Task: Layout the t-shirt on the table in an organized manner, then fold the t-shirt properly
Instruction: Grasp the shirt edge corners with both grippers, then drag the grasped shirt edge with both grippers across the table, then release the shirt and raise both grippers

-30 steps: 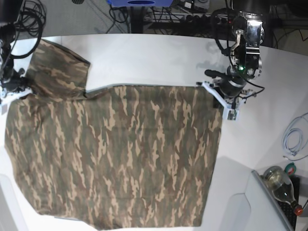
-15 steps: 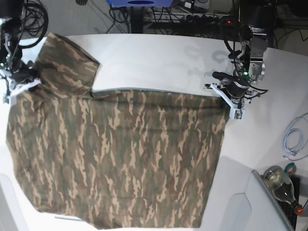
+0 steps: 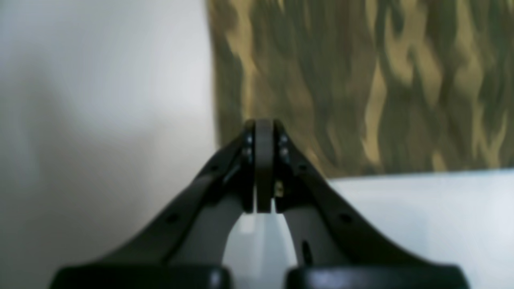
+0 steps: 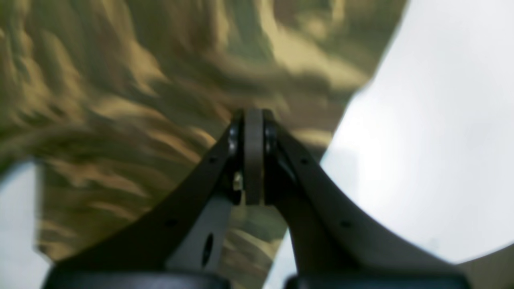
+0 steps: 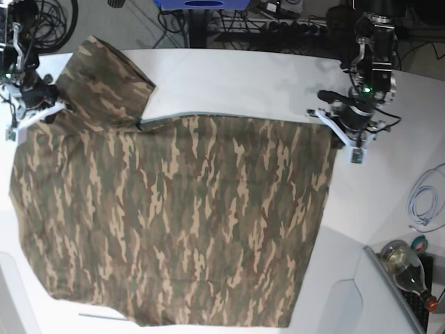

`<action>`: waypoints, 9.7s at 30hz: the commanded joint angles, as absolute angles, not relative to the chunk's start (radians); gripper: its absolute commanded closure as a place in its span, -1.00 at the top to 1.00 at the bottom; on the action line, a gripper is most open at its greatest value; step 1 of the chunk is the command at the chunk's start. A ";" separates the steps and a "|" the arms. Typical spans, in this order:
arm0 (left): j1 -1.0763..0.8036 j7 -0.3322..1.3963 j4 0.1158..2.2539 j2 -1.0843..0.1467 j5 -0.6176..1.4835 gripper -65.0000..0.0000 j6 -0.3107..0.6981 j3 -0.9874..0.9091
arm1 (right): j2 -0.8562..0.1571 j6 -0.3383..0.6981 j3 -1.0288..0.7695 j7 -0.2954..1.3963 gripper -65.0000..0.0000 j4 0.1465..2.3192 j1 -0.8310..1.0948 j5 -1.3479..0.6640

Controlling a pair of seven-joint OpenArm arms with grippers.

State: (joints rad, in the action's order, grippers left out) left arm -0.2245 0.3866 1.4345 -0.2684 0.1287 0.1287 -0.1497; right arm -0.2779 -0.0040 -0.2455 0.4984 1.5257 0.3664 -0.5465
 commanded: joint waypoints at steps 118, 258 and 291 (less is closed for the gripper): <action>0.084 0.768 1.339 -0.275 0.582 -1.00 0.165 -0.222 | -0.177 0.199 -0.453 1.078 -0.99 1.724 -0.018 -0.545; 0.622 0.372 0.618 -0.171 0.582 0.69 -0.007 -0.239 | -0.317 0.122 0.111 0.415 0.28 1.155 -0.321 -0.556; -0.116 0.200 1.135 -0.249 0.584 0.68 0.317 -0.486 | 0.008 0.189 -0.746 0.524 0.29 1.198 0.030 -0.895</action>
State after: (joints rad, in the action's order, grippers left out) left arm -0.1280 0.2283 1.1164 -0.2287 0.5732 0.3107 -0.4793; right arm 0.0132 0.1722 -0.7513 0.5220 1.1786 0.0460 -0.8806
